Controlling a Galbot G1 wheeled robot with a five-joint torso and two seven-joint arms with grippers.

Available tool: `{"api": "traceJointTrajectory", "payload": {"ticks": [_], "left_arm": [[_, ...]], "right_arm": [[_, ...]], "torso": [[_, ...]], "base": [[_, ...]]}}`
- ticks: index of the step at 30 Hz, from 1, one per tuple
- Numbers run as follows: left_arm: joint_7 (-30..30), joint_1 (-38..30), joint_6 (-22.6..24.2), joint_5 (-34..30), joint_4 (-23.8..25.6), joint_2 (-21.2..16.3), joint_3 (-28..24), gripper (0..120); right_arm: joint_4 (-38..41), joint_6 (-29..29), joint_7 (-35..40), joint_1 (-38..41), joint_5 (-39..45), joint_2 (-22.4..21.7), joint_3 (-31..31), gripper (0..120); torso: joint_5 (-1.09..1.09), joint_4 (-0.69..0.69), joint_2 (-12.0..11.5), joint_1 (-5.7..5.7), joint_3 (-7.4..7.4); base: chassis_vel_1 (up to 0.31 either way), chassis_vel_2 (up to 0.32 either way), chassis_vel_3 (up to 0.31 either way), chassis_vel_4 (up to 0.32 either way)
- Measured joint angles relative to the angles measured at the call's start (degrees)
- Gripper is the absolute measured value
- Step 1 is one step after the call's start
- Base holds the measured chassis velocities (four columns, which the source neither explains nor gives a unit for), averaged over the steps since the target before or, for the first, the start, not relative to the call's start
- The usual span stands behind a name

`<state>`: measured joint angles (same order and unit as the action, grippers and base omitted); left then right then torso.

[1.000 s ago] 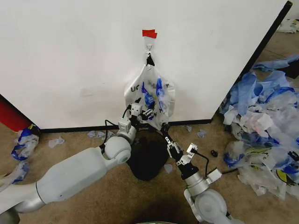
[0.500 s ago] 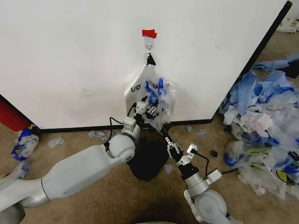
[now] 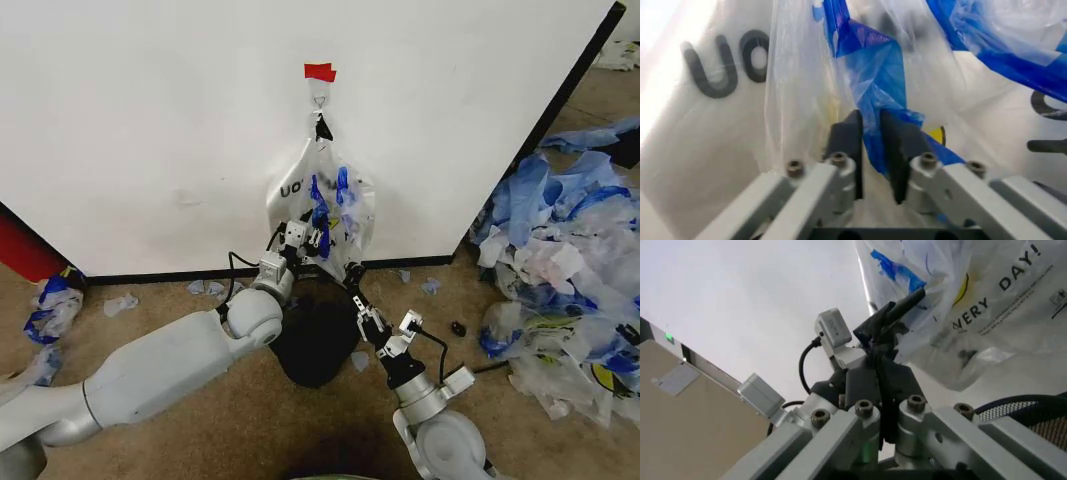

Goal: Pick up the garbage bag from the wall and place it over the trash bin.

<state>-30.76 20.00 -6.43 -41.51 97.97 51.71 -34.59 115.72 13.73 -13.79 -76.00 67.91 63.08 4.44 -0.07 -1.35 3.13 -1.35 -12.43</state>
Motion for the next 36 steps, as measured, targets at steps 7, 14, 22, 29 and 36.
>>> {"api": "traceJointTrajectory", "payload": {"ticks": [7,14,22,29,36], "left_arm": [[-0.2,-0.3,0.0,-0.4,0.9,-0.6,0.2,1],[-1.2,0.7,0.2,-1.5,3.4,-2.0,1.7,1],[-2.2,4.5,1.1,-6.0,11.3,-5.6,6.7,0],[-2.1,7.9,1.0,-6.7,14.6,-7.9,9.8,0],[-1.5,11.8,0.3,-6.7,16.3,-10.4,13.1,0]], "right_arm": [[-0.5,0.0,0.2,0.1,-0.1,0.3,-0.1,0],[-1.1,0.1,0.3,0.7,0.3,0.8,0.1,0],[-1.9,0.1,0.5,0.9,1.7,2.0,0.9,0],[-3.1,0.2,0.4,1.5,1.5,2.7,0.5,0],[-3.5,0.2,0.6,1.9,1.2,3.3,0.6,0]], "torso": [[0.00,0.00,0.0,0.00,0.00],[0.00,0.00,0.0,0.00,0.00],[0.00,0.01,0.0,0.00,0.00],[0.00,0.00,0.0,0.00,0.00],[0.00,0.00,0.0,0.00,0.00]], "base": [[0.000,0.000,0.000,0.000],[0.000,0.000,0.000,0.000],[0.000,0.000,0.000,0.000],[0.000,0.000,0.000,0.000],[0.000,0.000,0.000,0.000]]}}
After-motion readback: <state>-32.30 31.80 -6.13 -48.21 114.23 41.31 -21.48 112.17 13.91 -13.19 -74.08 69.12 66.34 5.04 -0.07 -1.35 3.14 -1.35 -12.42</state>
